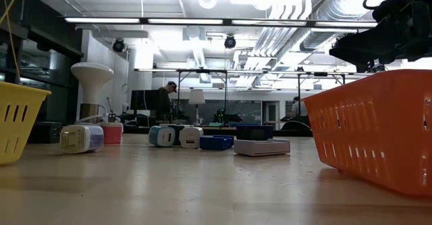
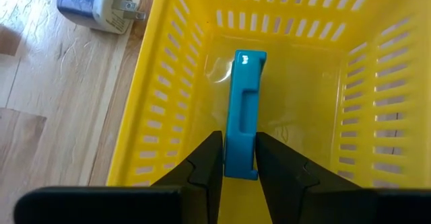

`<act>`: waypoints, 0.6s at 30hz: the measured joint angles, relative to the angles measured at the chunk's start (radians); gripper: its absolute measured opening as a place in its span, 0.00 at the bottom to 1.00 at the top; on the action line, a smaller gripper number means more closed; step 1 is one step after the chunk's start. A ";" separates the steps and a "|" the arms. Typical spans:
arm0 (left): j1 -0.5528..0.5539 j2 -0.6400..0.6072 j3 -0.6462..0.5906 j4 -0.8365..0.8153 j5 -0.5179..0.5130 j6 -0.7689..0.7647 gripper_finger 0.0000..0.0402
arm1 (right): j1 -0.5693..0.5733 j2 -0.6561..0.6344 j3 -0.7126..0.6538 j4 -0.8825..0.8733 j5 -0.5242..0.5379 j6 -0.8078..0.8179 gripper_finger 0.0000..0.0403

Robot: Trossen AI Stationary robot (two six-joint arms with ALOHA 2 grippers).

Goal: Pick & Place Office items
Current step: Put the light blue digital clock into the yellow bin

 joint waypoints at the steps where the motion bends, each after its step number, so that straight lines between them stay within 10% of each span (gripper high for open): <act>1: 0.000 0.000 0.000 0.000 0.000 0.000 0.21 | 0.000 0.000 0.000 0.000 0.000 0.000 0.48; 18: 0.000 -0.028 0.002 0.017 -0.013 0.055 0.21 | 0.000 0.000 0.000 0.000 0.000 0.000 0.48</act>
